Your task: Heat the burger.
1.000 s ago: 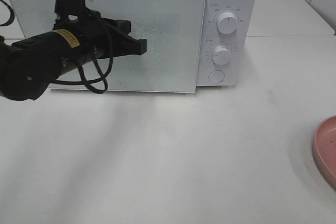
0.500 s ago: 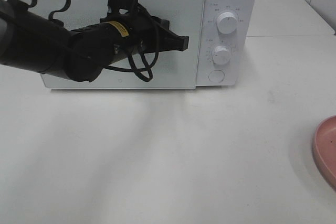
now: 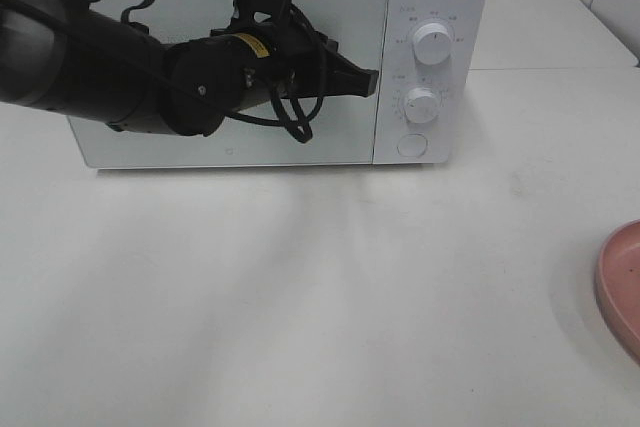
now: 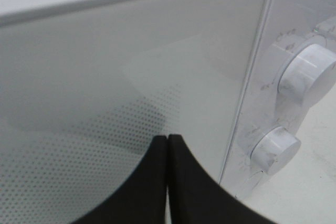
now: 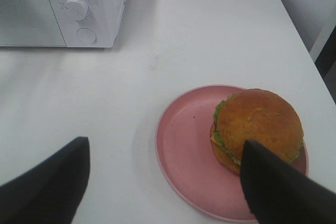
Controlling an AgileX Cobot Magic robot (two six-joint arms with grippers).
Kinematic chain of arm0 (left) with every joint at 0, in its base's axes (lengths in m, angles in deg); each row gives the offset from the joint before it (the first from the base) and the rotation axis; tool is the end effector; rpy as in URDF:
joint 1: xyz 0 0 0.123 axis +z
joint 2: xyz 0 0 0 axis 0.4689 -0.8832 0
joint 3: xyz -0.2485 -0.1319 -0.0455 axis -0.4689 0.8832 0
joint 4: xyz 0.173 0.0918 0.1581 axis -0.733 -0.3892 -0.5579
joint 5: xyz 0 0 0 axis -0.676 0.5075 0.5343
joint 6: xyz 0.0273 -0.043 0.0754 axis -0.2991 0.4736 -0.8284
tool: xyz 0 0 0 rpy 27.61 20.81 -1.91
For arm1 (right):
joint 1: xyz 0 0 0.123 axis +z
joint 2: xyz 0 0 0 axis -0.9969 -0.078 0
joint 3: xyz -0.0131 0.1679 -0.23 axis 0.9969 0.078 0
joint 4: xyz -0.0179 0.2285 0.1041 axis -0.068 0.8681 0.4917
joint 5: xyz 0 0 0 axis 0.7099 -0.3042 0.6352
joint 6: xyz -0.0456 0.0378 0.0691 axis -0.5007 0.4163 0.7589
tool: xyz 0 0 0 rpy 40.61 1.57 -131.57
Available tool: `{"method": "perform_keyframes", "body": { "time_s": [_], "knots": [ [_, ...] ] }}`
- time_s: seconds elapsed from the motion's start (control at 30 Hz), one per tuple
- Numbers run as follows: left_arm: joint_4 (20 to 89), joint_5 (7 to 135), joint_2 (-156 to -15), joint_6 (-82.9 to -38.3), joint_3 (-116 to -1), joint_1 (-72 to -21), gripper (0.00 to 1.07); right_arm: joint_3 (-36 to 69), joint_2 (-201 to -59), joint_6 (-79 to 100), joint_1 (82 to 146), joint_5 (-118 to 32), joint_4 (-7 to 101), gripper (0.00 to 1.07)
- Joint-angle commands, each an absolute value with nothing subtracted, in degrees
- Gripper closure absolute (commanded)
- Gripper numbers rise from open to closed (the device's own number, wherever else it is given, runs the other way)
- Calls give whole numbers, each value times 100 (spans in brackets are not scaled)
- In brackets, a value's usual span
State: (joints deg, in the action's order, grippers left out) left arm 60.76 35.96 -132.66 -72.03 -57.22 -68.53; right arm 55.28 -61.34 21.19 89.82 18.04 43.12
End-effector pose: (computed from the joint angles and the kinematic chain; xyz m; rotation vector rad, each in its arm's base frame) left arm 0.3464 -0.2792 0.1819 0.5073 1.8439 -0.3886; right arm -0.0034 -0.0052 0.2819 0.0322 1.9860 0.0400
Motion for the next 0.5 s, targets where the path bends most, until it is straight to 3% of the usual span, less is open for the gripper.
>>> {"method": "perform_keyframes", "body": {
  "time_s": [0.03,0.23,0.3,0.33,0.37,0.4,0.43,0.47,0.5],
  "knots": [
    [6425,3991,-13088,-7226,-5877,-6790,107,5539,-5985,2079,8965,1724,4318,31],
    [6420,4959,-12785,-7226,-5734,-6933,104,5539,-5985,2079,8965,1724,4318,31],
    [6420,5653,-12590,-7220,-5700,-6973,86,5539,-5985,2079,8965,1724,4318,31],
    [6420,5653,-12590,-7220,-5700,-6973,86,5539,-5985,2079,8965,1724,4318,31],
    [6420,6203,-12475,-7220,-5700,-6979,64,5539,-5985,2079,8965,1724,4318,31],
    [6420,6696,-12344,-7220,-5700,-6979,51,5539,-5985,2079,8965,1724,4318,31],
    [6420,6696,-12344,-7220,-5700,-6979,51,5539,-5985,2079,8965,1724,4318,31],
    [6420,6953,-12275,-7214,-5700,-6968,18,5539,-5985,2079,8965,1724,4318,31],
    [6420,6953,-12275,-7214,-5700,-6968,18,5539,-5985,2079,8965,1724,4318,31]
  ]
}}
